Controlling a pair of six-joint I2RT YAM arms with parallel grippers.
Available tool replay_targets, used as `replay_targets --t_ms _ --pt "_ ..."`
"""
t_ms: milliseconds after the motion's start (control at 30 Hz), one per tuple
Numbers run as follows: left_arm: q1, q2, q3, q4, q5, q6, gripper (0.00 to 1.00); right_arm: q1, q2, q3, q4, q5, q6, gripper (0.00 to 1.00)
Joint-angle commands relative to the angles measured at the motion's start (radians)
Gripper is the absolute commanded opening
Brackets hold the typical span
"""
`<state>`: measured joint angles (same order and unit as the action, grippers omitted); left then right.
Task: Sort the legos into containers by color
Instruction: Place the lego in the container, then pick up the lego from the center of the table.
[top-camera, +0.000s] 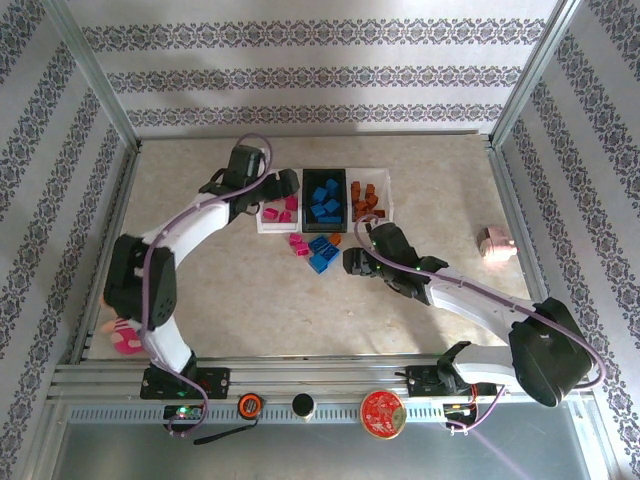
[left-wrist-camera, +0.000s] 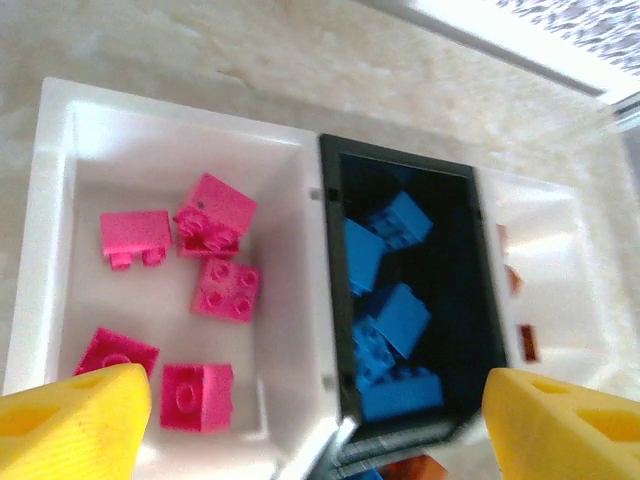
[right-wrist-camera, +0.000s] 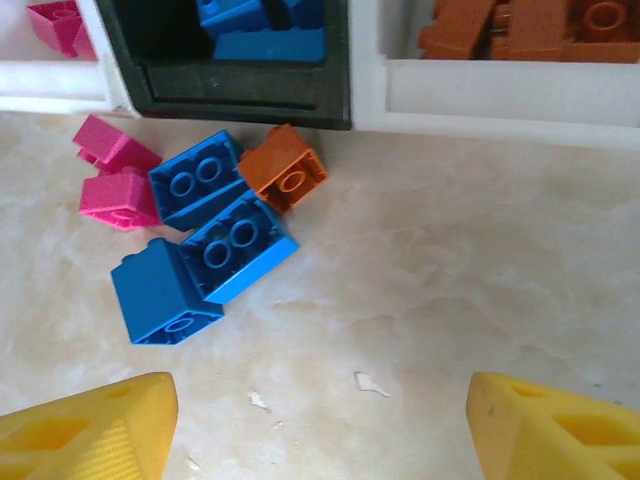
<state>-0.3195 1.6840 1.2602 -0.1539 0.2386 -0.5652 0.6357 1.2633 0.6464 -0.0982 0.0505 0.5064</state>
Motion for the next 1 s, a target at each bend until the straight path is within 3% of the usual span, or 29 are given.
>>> replay_targets --t_ms 0,67,100,267,500,867,967 --pt "0.002 -0.15 -0.135 0.107 0.067 -0.048 0.89 0.038 0.051 0.031 0.047 -0.025 0.025 0.77" --pt "0.0 -0.238 -0.236 0.14 0.086 -0.067 0.92 0.064 0.094 0.046 0.067 -0.029 0.034 0.77" --pt "-0.002 -0.287 -0.291 0.153 0.089 -0.08 1.0 0.078 0.118 0.056 0.078 -0.03 0.035 0.77" --pt "-0.006 -0.481 -0.525 0.194 0.096 -0.126 1.0 0.113 0.23 0.121 0.103 -0.062 0.026 0.77" --pt "-0.005 -0.649 -0.684 0.146 0.058 -0.144 1.0 0.14 0.361 0.211 0.097 -0.098 0.011 0.76" --pt "-0.005 -0.661 -0.746 0.158 0.04 -0.159 1.0 0.176 0.454 0.263 0.083 -0.153 -0.026 0.61" --pt "-0.006 -0.651 -0.751 0.171 0.044 -0.162 1.0 0.183 0.468 0.28 0.057 -0.119 -0.025 0.6"
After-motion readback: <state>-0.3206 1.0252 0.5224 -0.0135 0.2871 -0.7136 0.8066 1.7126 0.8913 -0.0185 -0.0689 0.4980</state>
